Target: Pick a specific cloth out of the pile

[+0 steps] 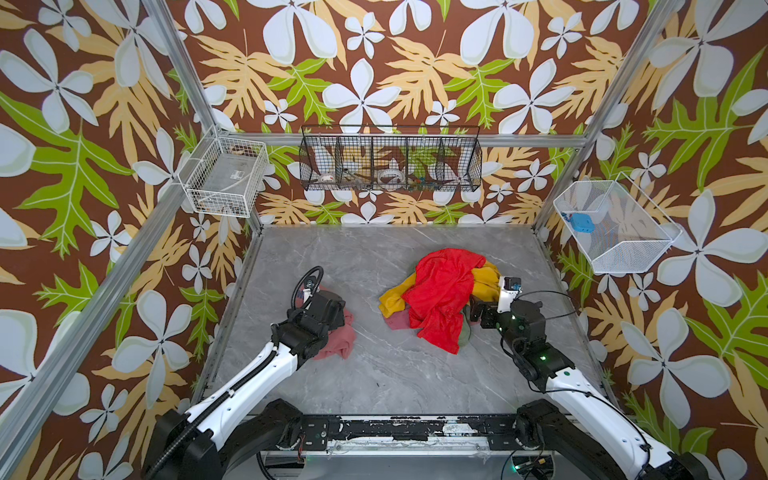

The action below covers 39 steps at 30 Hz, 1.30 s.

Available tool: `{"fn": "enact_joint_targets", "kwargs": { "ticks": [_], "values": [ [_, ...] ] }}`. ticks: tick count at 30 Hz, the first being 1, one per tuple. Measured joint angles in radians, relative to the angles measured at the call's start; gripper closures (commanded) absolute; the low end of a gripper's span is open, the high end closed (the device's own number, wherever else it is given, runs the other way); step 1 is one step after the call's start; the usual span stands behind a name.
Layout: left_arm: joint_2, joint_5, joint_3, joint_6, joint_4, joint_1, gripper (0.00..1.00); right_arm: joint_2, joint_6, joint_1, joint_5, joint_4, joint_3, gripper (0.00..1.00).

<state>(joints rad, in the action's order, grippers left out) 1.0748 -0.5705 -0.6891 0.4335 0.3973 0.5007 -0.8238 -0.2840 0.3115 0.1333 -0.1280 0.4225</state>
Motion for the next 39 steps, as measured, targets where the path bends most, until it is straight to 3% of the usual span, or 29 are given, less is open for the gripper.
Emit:
{"fn": "enact_joint_targets", "kwargs": {
  "ticks": [9,15,18,23,25,26,31,39],
  "values": [
    [0.257,0.089,-0.066,-0.124,-0.003,0.011,0.0,0.032,0.013,-0.021,0.005,0.003,-0.02,0.0],
    [0.439,0.184,-0.105,-0.124,0.005,0.011,0.03,0.05,0.026,-0.025,0.006,0.037,-0.015,0.01],
    [0.489,0.22,-0.103,-0.116,-0.001,0.011,0.17,0.055,0.031,-0.026,0.01,0.045,-0.014,0.0],
    [0.51,0.261,-0.093,-0.127,-0.068,-0.003,0.74,0.056,0.036,-0.026,0.018,0.053,-0.014,0.0],
    [0.502,0.263,-0.089,-0.128,-0.072,-0.025,0.95,0.056,0.038,-0.027,0.021,0.053,-0.014,0.0],
    [0.495,0.275,-0.087,-0.13,-0.078,-0.039,1.0,0.056,0.039,-0.027,0.022,0.053,-0.014,0.0],
    [0.42,0.319,-0.092,-0.14,-0.067,-0.092,1.0,0.056,0.042,-0.029,0.024,0.053,-0.014,0.0],
    [0.301,0.243,-0.232,-0.206,-0.056,-0.109,1.0,0.056,0.048,-0.029,0.024,0.053,-0.015,0.0]
  ]
}}
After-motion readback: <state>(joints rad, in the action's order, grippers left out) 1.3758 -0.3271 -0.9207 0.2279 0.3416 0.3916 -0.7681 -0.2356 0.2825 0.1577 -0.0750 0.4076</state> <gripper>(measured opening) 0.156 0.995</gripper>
